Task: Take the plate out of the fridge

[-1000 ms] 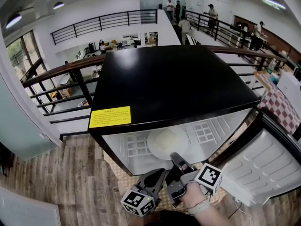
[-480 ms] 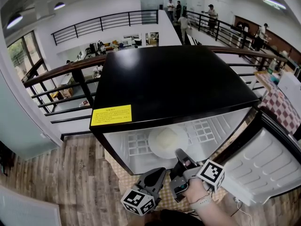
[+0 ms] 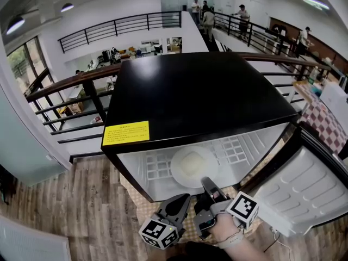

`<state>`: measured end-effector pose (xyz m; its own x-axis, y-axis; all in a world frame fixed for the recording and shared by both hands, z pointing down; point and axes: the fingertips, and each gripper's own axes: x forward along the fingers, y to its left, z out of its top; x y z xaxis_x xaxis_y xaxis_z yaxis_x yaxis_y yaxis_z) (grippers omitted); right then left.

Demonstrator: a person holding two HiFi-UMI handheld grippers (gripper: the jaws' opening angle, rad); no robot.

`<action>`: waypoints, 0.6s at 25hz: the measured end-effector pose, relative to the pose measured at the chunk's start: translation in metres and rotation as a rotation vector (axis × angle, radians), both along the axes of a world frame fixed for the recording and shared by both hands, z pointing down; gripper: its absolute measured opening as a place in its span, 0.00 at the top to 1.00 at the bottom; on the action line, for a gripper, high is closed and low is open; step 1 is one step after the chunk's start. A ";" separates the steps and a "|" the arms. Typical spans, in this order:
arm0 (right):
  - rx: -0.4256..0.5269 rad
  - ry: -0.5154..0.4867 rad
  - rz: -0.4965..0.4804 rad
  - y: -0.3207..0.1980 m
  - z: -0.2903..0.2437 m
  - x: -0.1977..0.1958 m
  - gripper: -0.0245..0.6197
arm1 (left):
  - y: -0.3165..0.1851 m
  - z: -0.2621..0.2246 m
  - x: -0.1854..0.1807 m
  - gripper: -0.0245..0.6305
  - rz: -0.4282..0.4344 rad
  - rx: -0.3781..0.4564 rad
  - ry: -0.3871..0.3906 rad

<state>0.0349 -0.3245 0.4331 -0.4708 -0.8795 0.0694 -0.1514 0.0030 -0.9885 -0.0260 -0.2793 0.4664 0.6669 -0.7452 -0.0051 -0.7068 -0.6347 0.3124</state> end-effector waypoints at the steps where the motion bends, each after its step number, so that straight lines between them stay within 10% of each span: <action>1: 0.006 0.001 -0.010 0.000 0.000 -0.001 0.88 | 0.000 0.000 0.000 0.95 0.000 0.000 0.001; 15: 0.002 -0.057 0.007 -0.013 0.005 0.001 0.88 | 0.003 0.002 0.001 0.95 -0.008 -0.008 0.001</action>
<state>0.0361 -0.3373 0.4380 -0.4682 -0.8827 0.0407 -0.0944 0.0042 -0.9955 -0.0254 -0.2762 0.4681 0.6606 -0.7507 0.0006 -0.7119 -0.6262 0.3181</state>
